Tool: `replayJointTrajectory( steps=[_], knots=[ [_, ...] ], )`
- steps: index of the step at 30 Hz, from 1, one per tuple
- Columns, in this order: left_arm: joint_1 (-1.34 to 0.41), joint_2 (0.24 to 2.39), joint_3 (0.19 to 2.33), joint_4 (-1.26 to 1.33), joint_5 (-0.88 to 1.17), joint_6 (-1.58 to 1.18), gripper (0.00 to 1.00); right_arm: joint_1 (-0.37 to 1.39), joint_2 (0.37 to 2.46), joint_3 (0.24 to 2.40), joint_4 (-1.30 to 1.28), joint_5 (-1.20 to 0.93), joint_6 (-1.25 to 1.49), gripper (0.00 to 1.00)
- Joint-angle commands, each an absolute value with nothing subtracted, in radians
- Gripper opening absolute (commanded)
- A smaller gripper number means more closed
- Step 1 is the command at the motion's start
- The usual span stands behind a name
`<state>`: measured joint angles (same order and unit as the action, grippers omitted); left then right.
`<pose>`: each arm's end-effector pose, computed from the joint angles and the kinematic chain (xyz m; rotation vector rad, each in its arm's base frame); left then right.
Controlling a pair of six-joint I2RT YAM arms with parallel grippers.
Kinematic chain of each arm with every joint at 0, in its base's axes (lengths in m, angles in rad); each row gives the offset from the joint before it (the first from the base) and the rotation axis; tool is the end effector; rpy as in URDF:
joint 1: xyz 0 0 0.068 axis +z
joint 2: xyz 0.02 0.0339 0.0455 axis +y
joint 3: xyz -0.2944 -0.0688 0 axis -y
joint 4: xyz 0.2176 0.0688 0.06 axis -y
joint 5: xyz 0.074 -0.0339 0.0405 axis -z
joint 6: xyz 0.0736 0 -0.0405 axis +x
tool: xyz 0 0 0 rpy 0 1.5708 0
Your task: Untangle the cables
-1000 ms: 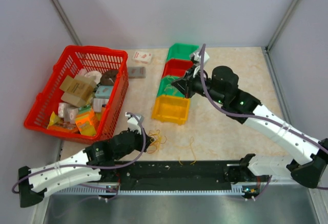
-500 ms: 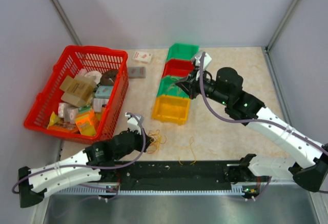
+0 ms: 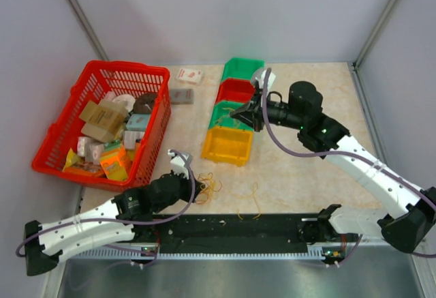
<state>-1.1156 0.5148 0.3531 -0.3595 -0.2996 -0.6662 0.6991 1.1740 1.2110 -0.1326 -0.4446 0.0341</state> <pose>0.0693 -0.0922 0.2108 0.2963 2.1407 -0.7650 0.1796 0.1924 0.4396 -0.8880 1.4981 0.9156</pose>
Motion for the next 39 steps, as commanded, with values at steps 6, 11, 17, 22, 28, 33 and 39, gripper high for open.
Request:
replayJointTrajectory(
  steps=[6,11,17,22,28,33,39],
  knots=[
    [-1.114,0.511,0.388,-0.310,-0.295,-0.641,0.00,0.696,1.220,1.111,-0.186,-0.572,-0.058,0.00],
    [-1.114,0.537,0.406,-0.293,-0.296,-0.631,0.00,0.696,1.209,1.045,-0.196,-0.459,0.064,0.00],
    [-1.114,0.565,0.442,-0.298,-0.296,-0.617,0.00,0.724,1.347,1.045,-0.160,-0.318,0.271,0.00],
    [-1.114,0.531,0.446,-0.313,-0.305,-0.627,0.00,0.787,1.489,1.066,-0.146,-0.131,0.408,0.00],
    [-1.115,0.503,0.462,-0.344,-0.321,-0.621,0.00,0.842,1.637,1.195,-0.285,0.075,0.555,0.00],
    [-1.114,0.515,0.480,-0.345,-0.318,-0.618,0.00,0.862,1.620,1.207,-0.371,0.126,0.529,0.22],
    [-1.114,0.541,0.497,-0.330,-0.301,-0.606,0.00,0.864,1.346,1.103,-0.517,0.074,0.413,0.69]
  ],
)
